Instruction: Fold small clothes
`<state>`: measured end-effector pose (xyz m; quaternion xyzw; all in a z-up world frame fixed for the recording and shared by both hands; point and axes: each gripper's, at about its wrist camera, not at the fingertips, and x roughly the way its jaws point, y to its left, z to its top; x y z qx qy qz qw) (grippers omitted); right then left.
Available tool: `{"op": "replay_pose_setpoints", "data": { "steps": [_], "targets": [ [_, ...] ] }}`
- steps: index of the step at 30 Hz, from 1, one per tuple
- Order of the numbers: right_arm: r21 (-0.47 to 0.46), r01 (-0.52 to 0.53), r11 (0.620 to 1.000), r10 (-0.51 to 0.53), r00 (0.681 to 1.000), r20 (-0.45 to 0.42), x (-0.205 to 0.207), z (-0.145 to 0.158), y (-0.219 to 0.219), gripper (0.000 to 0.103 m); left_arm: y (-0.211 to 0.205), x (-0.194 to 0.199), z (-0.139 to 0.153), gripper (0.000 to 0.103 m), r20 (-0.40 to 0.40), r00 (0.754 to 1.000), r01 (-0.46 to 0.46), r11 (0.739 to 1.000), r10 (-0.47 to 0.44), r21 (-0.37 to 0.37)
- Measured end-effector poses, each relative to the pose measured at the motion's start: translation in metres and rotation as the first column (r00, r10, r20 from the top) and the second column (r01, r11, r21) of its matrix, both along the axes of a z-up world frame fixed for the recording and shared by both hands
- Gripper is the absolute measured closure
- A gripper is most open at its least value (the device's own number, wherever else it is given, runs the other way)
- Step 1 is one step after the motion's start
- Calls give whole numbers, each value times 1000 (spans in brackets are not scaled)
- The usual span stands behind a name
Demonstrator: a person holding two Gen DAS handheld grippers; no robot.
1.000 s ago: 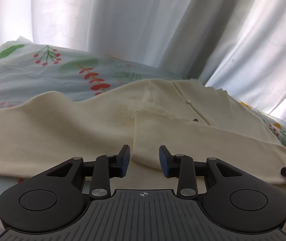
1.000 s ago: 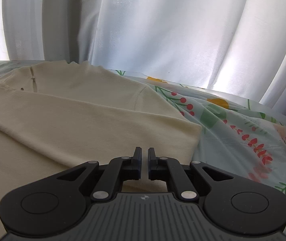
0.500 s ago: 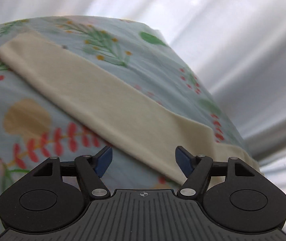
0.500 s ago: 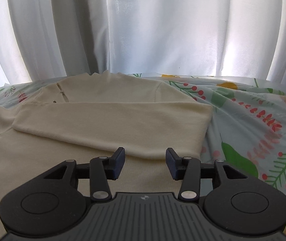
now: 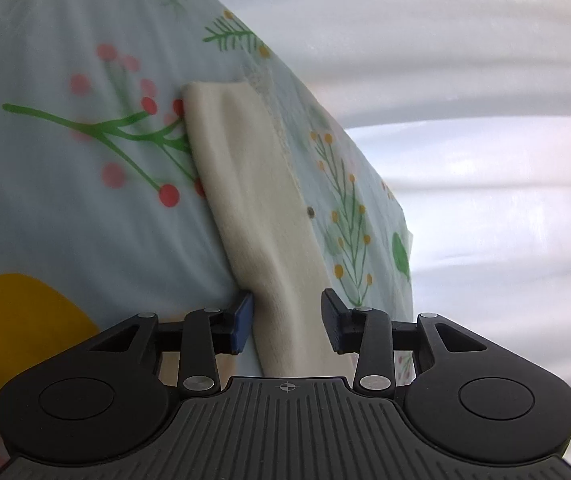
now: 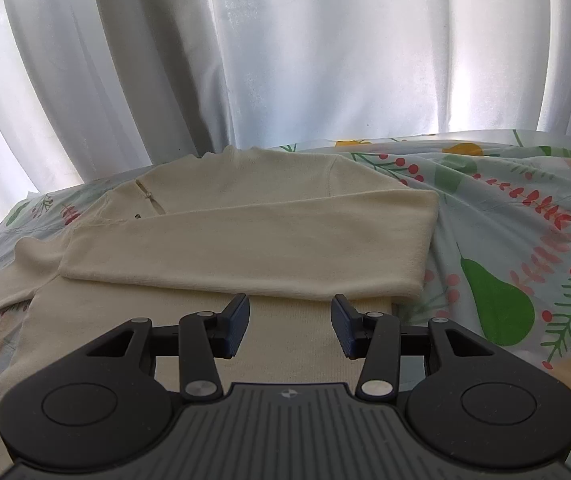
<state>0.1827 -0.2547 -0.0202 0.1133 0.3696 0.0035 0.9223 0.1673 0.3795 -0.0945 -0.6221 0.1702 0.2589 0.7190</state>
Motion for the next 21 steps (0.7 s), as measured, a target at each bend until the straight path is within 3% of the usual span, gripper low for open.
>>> {"op": "replay_pose_setpoints", "data": {
  "steps": [10,12,14,17,21],
  "targets": [
    [5,3,1000,-3,1000,-6,0,1,3,55,27,-10,-8,61,64,989,-131,991,130,3],
    [0,-1,1000,1,1000,-6,-1,1,4,55,30,-4,-6,69,45,993,-109,994,107,30],
    [-8,-5,1000,5,1000,-10,0,-1,5,54,29,-5,-4,89,26,995,-95,994,94,54],
    [-4,-1,1000,1,1000,-5,-1,0,5,55,25,-5,-4,90,24,995,-97,993,96,68],
    [1,2,1000,-2,1000,8,-2,2,4,55,0,-1,21,91,80,997,-36,982,22,183]
  ]
}}
